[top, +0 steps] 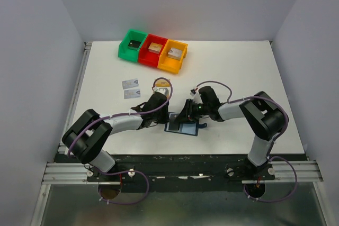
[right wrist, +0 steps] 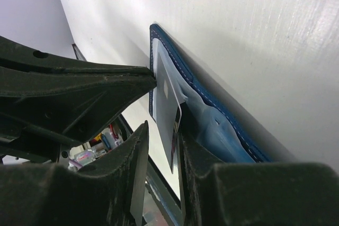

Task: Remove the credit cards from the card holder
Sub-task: Remove the credit card from the card holder.

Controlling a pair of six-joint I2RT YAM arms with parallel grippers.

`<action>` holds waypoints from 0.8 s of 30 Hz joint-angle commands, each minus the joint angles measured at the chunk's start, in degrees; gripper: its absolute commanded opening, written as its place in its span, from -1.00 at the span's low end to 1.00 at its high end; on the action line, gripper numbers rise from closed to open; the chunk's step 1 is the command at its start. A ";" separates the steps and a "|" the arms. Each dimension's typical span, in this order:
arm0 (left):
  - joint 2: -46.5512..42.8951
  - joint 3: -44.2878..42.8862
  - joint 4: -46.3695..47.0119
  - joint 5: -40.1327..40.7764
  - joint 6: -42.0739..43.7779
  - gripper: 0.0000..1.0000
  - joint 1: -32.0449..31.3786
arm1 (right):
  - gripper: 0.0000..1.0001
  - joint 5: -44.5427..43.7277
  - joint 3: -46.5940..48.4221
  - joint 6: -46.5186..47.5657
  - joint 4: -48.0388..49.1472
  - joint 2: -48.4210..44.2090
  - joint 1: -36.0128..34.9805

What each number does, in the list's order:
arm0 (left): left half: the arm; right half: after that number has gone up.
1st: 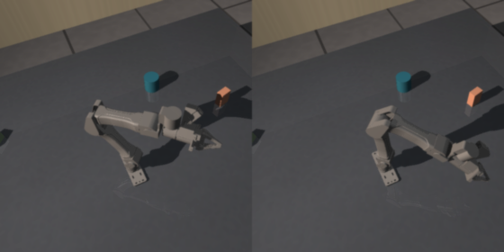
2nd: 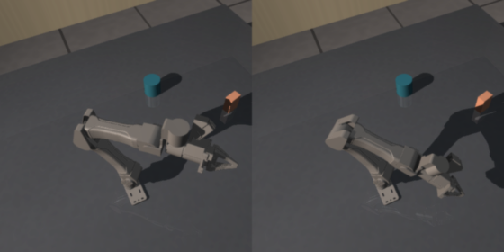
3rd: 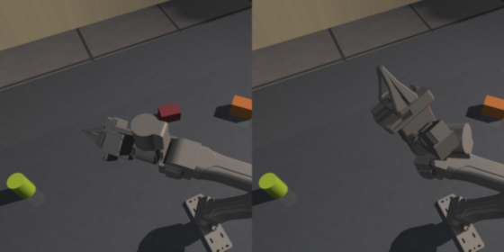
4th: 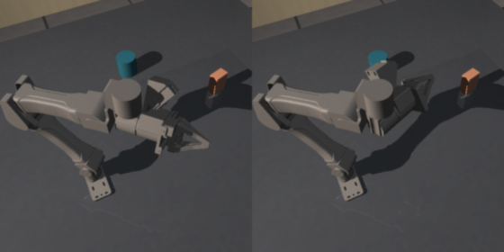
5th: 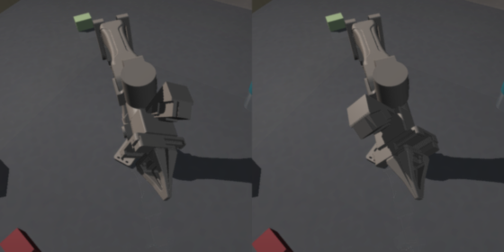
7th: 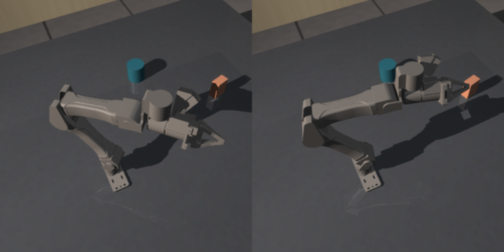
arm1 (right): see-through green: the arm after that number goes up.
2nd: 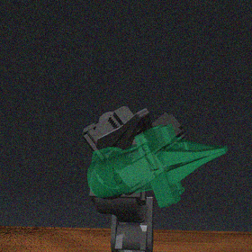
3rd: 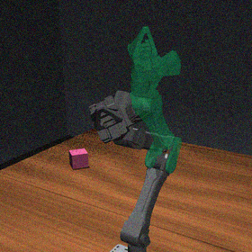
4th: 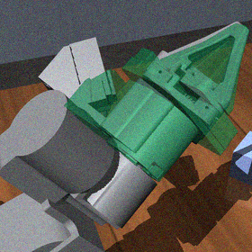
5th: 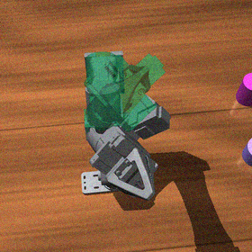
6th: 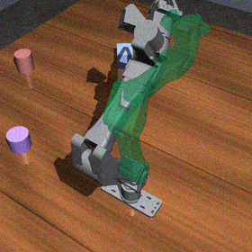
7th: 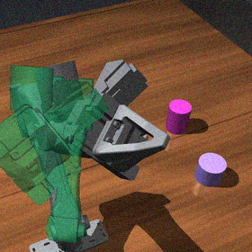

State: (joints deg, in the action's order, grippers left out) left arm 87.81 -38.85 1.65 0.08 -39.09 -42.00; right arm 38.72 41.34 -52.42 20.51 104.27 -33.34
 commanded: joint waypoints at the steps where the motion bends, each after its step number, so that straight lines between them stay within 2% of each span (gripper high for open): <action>1: 1.40 1.59 -1.91 -2.10 -0.28 -1.00 -0.80 | -0.32 2.50 0.49 -1.45 4.01 1.81 -0.23; 24: 1.57 1.76 -2.62 -0.52 -0.90 -1.00 -0.63 | -0.47 0.92 -3.55 2.15 -1.70 -6.44 1.61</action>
State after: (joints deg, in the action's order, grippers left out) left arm 87.81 -38.76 1.98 0.10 -39.75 -42.13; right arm 39.70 38.76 -51.37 19.62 99.70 -32.23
